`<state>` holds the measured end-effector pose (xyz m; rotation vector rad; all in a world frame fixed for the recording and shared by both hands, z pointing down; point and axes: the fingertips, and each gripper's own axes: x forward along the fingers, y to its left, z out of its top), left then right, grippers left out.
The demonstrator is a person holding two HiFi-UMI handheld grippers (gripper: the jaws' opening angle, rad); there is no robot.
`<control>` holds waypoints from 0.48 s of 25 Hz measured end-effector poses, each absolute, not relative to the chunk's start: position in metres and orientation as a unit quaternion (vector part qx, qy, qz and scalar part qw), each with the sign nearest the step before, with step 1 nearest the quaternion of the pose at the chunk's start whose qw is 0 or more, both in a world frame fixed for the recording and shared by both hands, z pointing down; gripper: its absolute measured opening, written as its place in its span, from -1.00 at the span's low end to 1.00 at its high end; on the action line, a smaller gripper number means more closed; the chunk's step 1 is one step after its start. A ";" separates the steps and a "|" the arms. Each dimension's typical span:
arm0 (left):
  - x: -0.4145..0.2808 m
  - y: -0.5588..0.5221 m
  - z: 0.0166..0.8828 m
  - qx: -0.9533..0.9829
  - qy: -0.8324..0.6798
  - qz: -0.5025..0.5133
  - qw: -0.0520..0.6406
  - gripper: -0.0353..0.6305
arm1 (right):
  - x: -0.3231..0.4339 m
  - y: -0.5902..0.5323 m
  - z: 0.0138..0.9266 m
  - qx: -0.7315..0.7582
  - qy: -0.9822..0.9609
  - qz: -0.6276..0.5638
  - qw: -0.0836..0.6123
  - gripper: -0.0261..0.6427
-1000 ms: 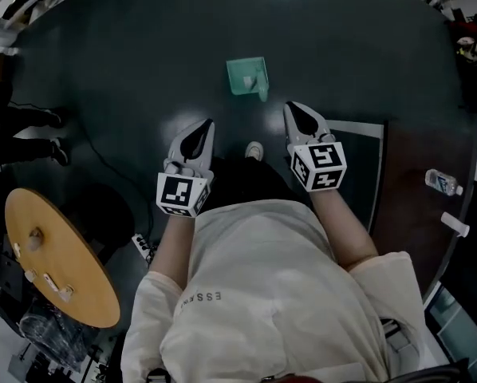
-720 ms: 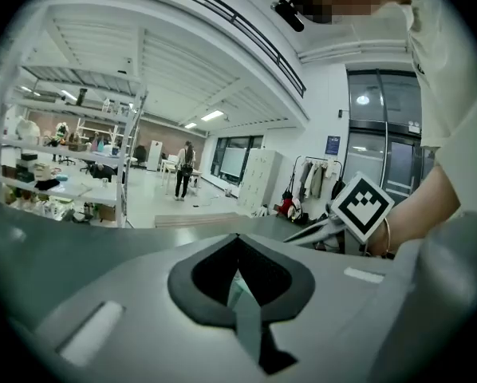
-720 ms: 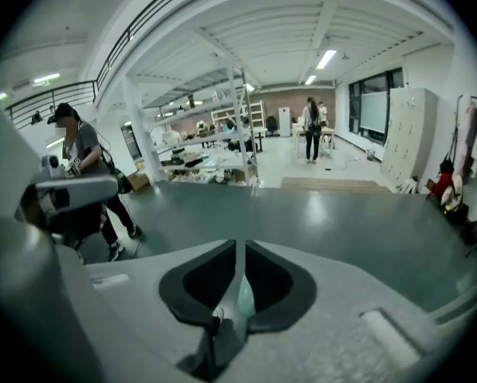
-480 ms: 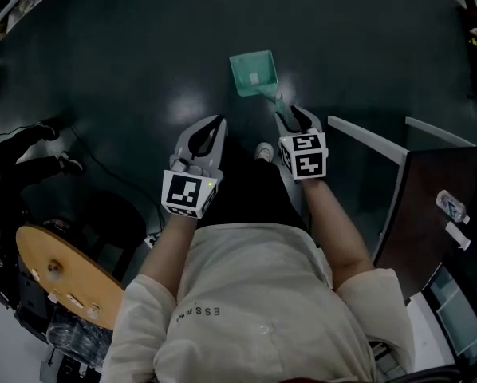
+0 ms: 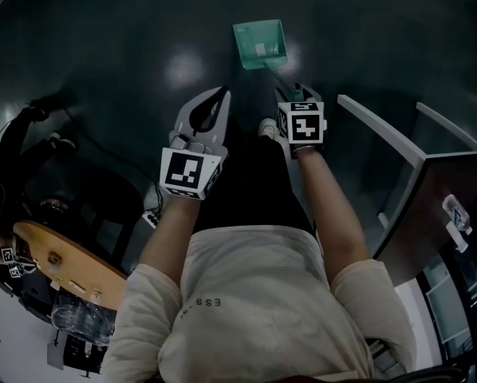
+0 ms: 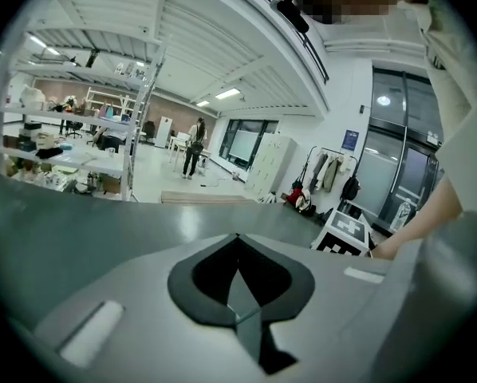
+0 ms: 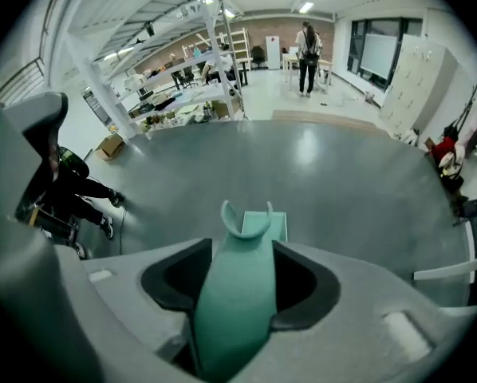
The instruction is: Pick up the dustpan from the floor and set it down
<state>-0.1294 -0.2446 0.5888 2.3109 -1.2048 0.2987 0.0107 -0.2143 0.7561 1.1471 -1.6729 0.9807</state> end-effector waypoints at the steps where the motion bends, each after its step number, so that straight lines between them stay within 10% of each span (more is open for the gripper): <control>1: -0.129 -0.244 0.590 0.850 -0.446 0.108 0.259 -0.86 | 0.010 -0.214 0.757 0.457 -0.667 0.400 0.432 -0.30; 12: -0.136 -0.226 0.597 0.843 -0.451 0.112 0.269 -0.86 | 0.034 -0.217 0.753 0.485 -0.640 0.367 0.470 -0.70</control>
